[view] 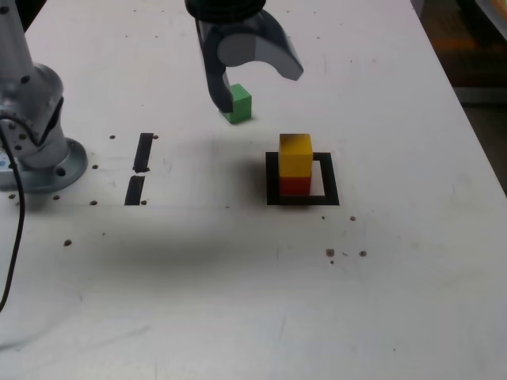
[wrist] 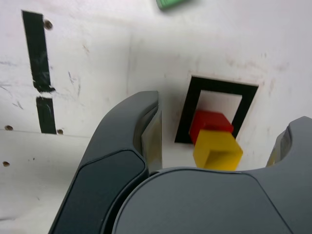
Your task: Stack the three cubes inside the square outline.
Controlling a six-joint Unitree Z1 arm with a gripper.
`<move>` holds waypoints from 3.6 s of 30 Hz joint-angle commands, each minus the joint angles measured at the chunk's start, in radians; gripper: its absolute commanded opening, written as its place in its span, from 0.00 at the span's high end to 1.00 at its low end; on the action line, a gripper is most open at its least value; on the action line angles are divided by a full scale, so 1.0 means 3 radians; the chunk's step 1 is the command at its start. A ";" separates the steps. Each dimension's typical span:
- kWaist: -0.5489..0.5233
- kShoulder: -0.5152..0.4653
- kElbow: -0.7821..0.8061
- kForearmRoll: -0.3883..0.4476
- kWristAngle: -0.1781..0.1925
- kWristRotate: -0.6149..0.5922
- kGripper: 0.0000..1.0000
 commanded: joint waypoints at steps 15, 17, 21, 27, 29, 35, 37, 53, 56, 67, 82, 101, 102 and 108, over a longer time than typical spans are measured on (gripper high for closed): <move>0.0851 0.0225 0.0128 -0.0029 -0.0087 0.0319 0.00; 0.0940 0.0255 0.0170 -0.0034 -0.0087 0.0339 0.00; 0.1116 0.0304 0.0287 -0.0065 -0.0106 0.0397 0.01; 0.1280 0.0431 0.0346 -0.0166 -0.0193 0.0583 0.01; 0.1313 0.0488 0.0325 -0.0195 -0.0221 0.0656 0.01; 0.1416 0.0632 0.0260 -0.0215 -0.0259 0.0829 0.01; 0.1455 0.0673 0.0254 -0.0219 -0.0273 0.0874 0.01; 0.1629 0.0945 0.0216 -0.0273 -0.0392 0.1132 0.02; 0.1654 0.0987 0.0215 -0.0287 -0.0396 0.1162 0.02; 0.1728 0.1045 0.0209 -0.0287 -0.0393 0.1219 0.14; 0.1738 0.1033 0.0233 -0.0547 -0.0426 0.1298 0.76; 0.1441 0.0531 -0.0217 0.0341 -0.0333 0.1177 0.83; 0.1391 0.0510 -0.0290 0.0422 -0.0318 0.1148 0.83; 0.1017 0.0392 -0.0718 0.0815 -0.0286 0.0963 0.83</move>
